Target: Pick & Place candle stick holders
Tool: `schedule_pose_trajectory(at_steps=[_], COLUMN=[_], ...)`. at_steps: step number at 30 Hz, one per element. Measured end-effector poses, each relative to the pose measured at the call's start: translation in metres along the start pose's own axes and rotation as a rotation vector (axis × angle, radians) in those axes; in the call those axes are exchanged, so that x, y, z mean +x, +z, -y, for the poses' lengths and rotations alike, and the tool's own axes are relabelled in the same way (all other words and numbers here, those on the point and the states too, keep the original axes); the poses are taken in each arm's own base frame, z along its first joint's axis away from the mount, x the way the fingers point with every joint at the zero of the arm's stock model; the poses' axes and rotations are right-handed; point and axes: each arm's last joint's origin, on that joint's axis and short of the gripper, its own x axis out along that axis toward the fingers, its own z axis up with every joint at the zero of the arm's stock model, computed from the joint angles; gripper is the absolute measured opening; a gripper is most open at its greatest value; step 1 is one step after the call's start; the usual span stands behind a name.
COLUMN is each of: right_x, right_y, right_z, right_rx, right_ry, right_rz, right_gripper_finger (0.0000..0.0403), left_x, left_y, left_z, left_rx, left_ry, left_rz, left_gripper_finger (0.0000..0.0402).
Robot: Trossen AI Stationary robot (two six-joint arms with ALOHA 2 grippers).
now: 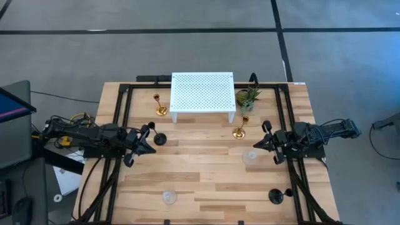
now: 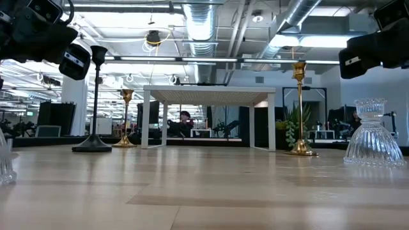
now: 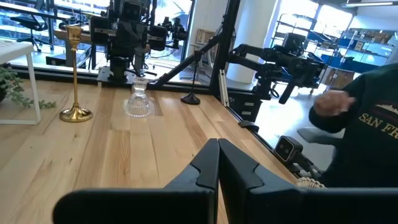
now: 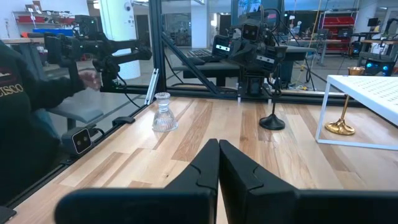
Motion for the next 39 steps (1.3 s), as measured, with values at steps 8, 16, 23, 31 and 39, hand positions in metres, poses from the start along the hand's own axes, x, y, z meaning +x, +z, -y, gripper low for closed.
schedule_pose_trajectory(at_steps=[8, 16, 23, 31, 39], right_x=[0.0000, 0.0000, 0.0000, 0.0000, 0.0000], right_y=[0.0000, -0.0001, -0.0001, 0.0000, -0.0001], right_z=[0.0000, 0.0000, 0.0000, 0.0000, 0.0000], right_rx=[0.000, 0.000, 0.000, 0.000, 0.000], right_ry=[0.000, 0.000, 0.000, 0.000, 0.000], right_rz=[-0.001, 0.000, -0.001, 0.000, 0.000], right_gripper_finger=[0.0000, 0.0000, 0.0000, 0.0000, 0.0000], left_x=[0.0000, 0.0000, 0.0000, 0.0000, 0.0000], left_y=[0.0003, 0.0006, 0.0008, 0.0014, 0.0013], left_z=[0.0000, 0.0001, 0.0001, 0.0002, 0.0002], left_rx=[0.008, 0.008, 0.008, 0.009, 0.010], left_ry=[0.000, 0.000, -0.001, -0.001, -0.001], left_rz=[0.003, 0.006, 0.008, 0.014, 0.014], left_gripper_finger=[0.0006, 0.0006, 0.0006, 0.0006, 0.0006])
